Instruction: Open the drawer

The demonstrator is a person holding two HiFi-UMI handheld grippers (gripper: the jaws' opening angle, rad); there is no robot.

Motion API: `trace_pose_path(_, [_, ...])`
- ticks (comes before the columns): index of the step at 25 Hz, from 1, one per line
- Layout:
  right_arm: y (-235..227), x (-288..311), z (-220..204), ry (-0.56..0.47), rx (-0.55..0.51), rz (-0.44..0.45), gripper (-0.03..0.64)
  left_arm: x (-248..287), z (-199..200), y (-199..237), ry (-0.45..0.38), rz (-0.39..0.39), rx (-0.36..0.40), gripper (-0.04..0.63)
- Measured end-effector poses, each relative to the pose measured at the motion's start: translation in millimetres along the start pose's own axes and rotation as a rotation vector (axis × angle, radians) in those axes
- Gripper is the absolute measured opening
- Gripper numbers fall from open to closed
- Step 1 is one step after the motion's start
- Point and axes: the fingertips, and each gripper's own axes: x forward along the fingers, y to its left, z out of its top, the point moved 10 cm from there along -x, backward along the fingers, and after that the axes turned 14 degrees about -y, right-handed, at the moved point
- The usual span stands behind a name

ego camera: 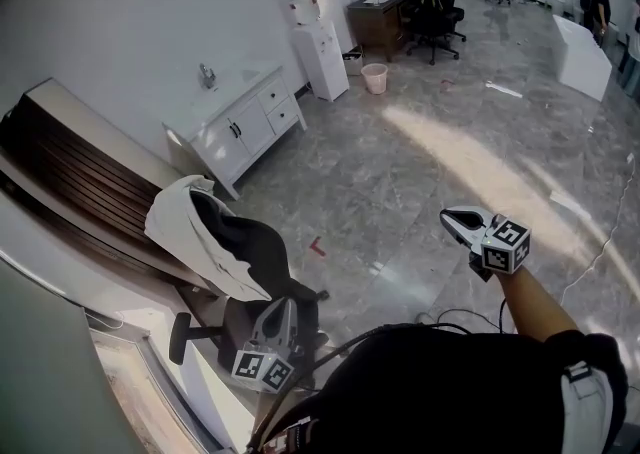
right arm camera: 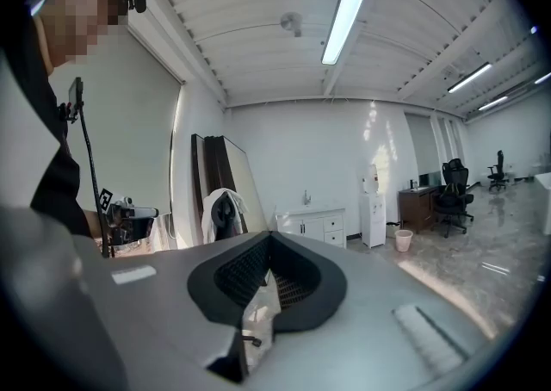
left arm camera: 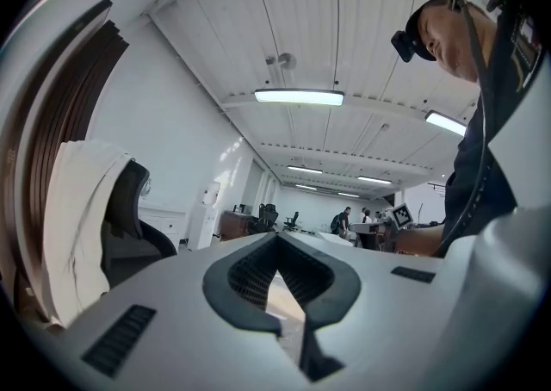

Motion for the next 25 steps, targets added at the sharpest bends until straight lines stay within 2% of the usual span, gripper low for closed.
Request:
trace_pose_path(4, [-58.2,22.3,-0.5,-0.002,-0.004,0.043,-0.005,49.6,-11.9,-5.2,-0.001,0.028,0.030,0.000])
trace_pose_path(11, [-173.0,45.6,20.1,0.003,-0.049,0.128,-0.005,168.5,-40.1,-36.0,-0.038,0.057,0.030,0.000])
trace_pose_path(18, [-263.9,40.9,28.0,0.009,-0.047,0.115,-0.005,264.3,-64.7,-55.4,-0.032,0.046,0.027,0.000])
trace_pose_path(25, [-309.0,55.2,28.8,0.017,-0.046,0.076,-0.005,323.5,-77.7,-36.6,-0.015,0.021,0.016,0.000])
